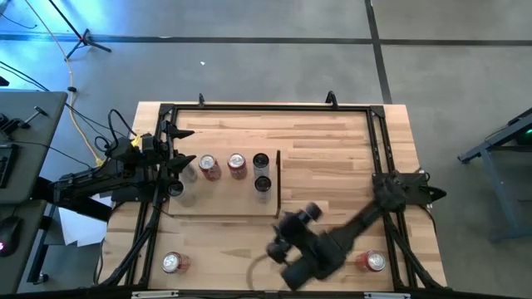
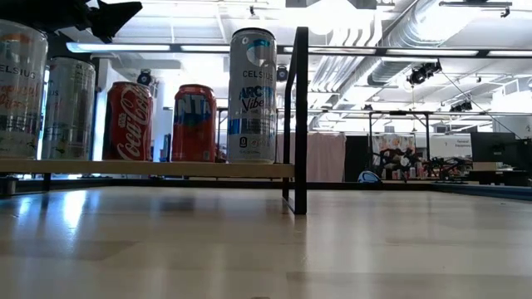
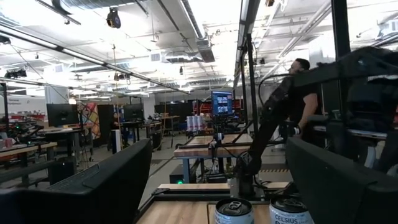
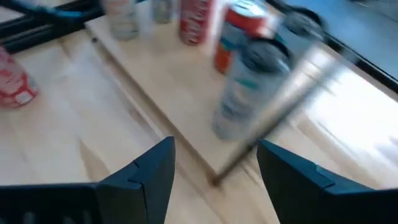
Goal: Place canned beverage on shelf
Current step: Put the red soda can aligned with the other red soda can on the shelf
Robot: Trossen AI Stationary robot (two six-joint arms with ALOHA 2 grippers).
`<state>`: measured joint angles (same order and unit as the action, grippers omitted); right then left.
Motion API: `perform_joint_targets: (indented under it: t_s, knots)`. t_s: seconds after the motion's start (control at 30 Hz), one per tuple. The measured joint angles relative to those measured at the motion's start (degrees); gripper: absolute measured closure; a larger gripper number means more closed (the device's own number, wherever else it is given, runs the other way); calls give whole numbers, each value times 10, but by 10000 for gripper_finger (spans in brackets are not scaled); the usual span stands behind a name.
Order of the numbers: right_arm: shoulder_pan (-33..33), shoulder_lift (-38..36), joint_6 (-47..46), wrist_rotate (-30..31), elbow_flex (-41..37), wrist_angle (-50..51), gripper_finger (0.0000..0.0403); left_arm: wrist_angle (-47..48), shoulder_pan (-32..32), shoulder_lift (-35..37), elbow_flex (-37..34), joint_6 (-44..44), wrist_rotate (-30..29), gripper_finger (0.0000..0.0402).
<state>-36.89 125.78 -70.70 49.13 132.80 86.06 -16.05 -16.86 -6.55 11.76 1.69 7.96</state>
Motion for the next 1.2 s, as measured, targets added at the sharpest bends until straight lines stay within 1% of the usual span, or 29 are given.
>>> perform_joint_targets:
  t_s: [0.07, 0.23, 0.3, 0.37, 0.5, 0.57, 0.73, 0.8, 0.87, 1.03, 1.1, 1.2]
  knots:
    - [-30, -1, -110, 23, -13, 42, 190, 0, 0, 0, 0, 0, 0, 55]
    - [-88, -6, -281, 44, -83, 39, 190, 1, 0, 0, 0, 0, 0, 55]
    - [-109, -8, -342, 43, -107, 40, 190, 0, 0, 0, 0, 0, 0, 55]
    - [-128, -8, -392, 18, -132, 40, 190, 0, 0, 0, 0, 0, 0, 55]
    - [-168, -14, -507, -59, -184, 39, 190, 0, 0, 0, 0, 0, 0, 55]
    - [-190, -27, -556, -83, -209, 39, 190, 0, 0, 0, 0, 0, 0, 55]
    - [-231, -72, -574, -83, -228, 40, 190, 0, 0, 0, 0, 0, 0, 55]
    - [-238, -85, -575, -97, -226, 39, 190, 0, 0, 0, 0, 0, 0, 55]
    - [-242, -97, -579, -140, -219, 37, 190, 0, 0, 0, 0, 0, 0, 55]
    - [-243, -122, -591, -276, -203, 39, 190, 0, 0, 0, 0, 0, 0, 55]
    - [-243, -133, -597, -301, -203, 39, 190, 0, 0, 0, 0, 0, 0, 55]
    - [-243, -149, -598, -315, -203, 37, 190, 0, 0, 0, 0, 0, 0, 55]
